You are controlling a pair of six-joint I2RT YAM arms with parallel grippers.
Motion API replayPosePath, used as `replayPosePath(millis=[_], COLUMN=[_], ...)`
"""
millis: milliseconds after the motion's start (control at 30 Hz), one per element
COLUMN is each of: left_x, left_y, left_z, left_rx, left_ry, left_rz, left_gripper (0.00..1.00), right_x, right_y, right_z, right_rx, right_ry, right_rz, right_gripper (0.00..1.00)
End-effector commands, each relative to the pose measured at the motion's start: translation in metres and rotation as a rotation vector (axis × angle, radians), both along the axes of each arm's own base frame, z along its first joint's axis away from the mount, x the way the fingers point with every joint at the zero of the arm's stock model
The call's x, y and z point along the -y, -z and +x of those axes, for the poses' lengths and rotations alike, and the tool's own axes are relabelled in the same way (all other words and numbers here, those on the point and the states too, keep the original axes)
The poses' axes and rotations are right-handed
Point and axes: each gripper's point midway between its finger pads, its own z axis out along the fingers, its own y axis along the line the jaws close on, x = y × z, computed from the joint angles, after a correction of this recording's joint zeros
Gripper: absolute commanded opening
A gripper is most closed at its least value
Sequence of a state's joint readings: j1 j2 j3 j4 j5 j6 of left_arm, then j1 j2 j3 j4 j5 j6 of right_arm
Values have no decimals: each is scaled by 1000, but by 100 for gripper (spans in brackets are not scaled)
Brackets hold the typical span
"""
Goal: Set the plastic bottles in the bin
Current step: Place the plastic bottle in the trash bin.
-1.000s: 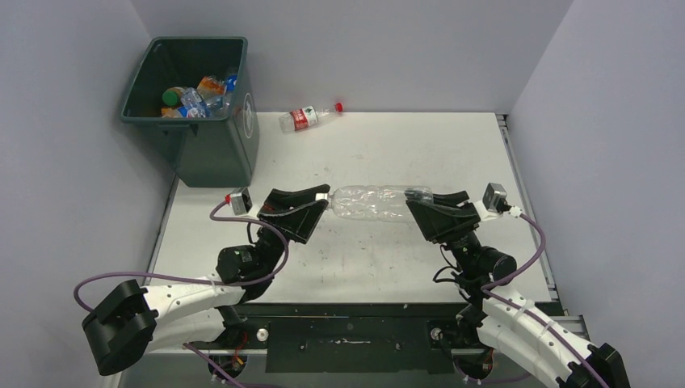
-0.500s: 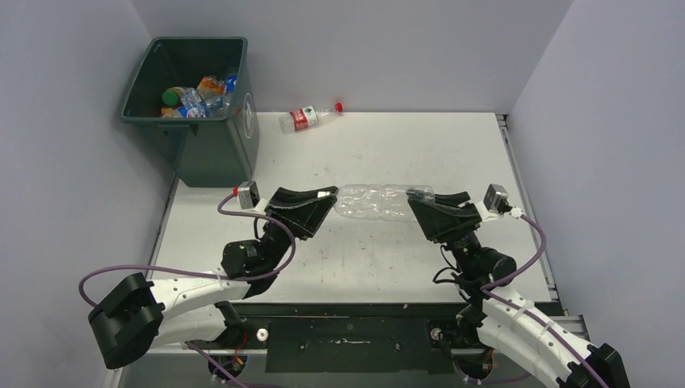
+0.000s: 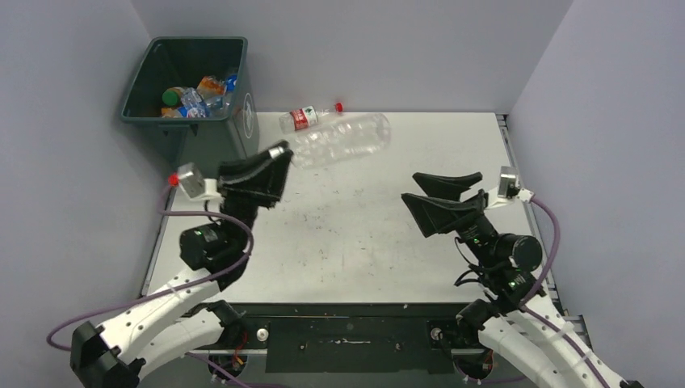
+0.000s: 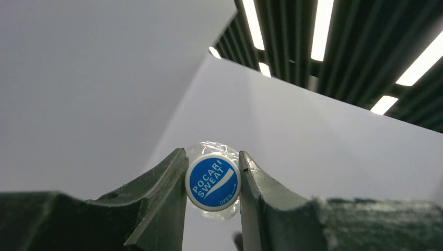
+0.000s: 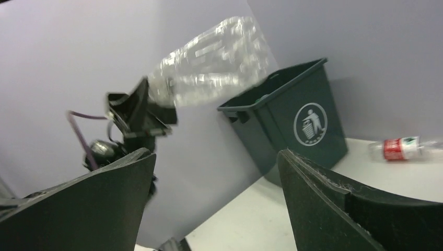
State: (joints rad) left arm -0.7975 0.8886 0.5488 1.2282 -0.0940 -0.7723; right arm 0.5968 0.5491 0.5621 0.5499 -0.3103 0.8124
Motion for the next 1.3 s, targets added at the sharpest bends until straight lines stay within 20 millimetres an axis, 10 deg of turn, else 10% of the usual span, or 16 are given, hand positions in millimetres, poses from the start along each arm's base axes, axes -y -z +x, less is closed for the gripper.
replayPosePath(millis=[0, 100, 400, 733, 767, 867, 900, 1100, 1267], left_x=[-56, -102, -206, -232, -239, -252, -249, -144, -6], left_y=[-67, -100, -114, -81, -85, -100, -106, -123, -61], left_z=[47, 83, 174, 288, 293, 296, 292, 275, 300], left_rx=[-1, -57, -247, -365, -366, -346, -331, -112, 12], left_ry=[-528, -830, -1325, -1501, -1531, -1576, -1569, -1338, -918], left_rz=[298, 391, 475, 701, 691, 598, 566, 668, 1092], left_gripper=[0, 0, 0, 0, 8, 80, 99, 96, 96], right_x=[21, 30, 29, 24, 23, 21, 21, 22, 22], right_y=[19, 24, 56, 76, 76, 82, 85, 115, 134], right_z=[9, 11, 32, 60, 61, 63, 64, 68, 65], right_rx=[-26, -42, -134, -244, -241, -243, -248, -306, -346], right_ry=[187, 237, 288, 340, 337, 338, 339, 347, 338], right_rz=[-258, -258, -300, -376, -375, -375, -376, -386, -391], right_gripper=[90, 90, 90, 90, 90, 90, 90, 90, 90])
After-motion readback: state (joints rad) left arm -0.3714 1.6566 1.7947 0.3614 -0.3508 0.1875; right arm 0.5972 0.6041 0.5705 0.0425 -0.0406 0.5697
